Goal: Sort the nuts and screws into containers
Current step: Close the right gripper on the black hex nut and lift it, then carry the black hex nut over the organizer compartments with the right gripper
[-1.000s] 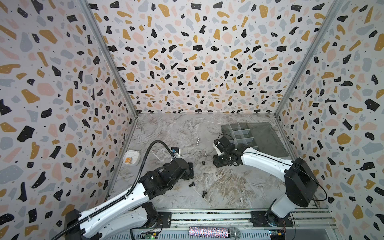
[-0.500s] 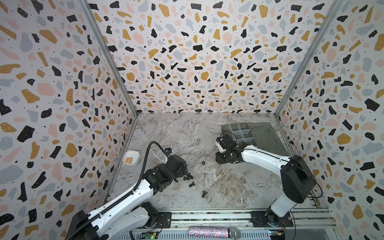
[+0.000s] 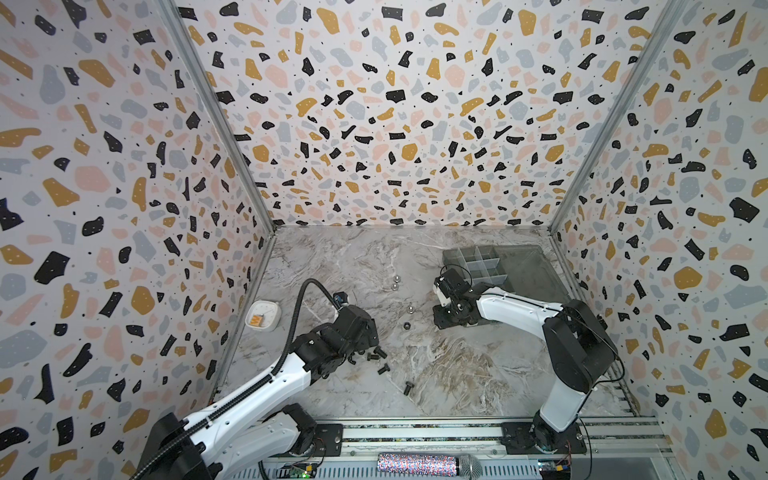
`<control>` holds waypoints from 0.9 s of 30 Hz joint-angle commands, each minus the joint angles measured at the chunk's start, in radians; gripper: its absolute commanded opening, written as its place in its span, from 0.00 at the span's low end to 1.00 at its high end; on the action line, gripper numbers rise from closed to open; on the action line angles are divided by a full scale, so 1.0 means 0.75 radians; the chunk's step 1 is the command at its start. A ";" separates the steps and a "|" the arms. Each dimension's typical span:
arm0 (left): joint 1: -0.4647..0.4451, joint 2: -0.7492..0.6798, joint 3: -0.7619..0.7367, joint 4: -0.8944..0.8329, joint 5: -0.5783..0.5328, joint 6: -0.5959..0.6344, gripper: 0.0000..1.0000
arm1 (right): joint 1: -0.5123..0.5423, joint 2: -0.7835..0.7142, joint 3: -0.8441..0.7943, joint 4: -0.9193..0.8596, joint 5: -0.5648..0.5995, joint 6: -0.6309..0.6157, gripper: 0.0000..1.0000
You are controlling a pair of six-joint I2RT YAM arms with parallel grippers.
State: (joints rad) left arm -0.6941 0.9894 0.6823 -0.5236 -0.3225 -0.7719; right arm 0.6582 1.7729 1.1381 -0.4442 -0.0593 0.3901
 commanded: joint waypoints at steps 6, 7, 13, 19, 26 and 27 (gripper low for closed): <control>0.022 0.007 0.034 0.066 0.033 0.048 1.00 | -0.014 0.083 0.071 -0.015 0.005 -0.030 0.40; 0.023 0.006 0.035 0.066 0.037 0.052 1.00 | -0.016 0.092 0.078 -0.017 0.007 -0.032 0.40; 0.028 0.013 0.049 0.086 0.056 0.082 1.00 | -0.022 0.132 0.113 -0.027 0.006 -0.043 0.39; 0.032 0.036 0.056 0.095 0.059 0.100 1.00 | -0.029 0.162 0.149 -0.058 0.006 -0.051 0.31; 0.038 0.031 0.048 0.105 0.068 0.105 1.00 | -0.027 0.131 0.120 -0.089 -0.003 -0.037 0.28; 0.038 0.031 0.045 0.109 0.069 0.107 1.00 | -0.027 0.124 0.113 -0.089 -0.001 -0.033 0.28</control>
State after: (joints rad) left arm -0.6739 1.0183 0.6888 -0.4694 -0.2840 -0.7132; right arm 0.6407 1.8935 1.2224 -0.4583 -0.0601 0.3592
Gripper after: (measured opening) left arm 0.998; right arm 0.281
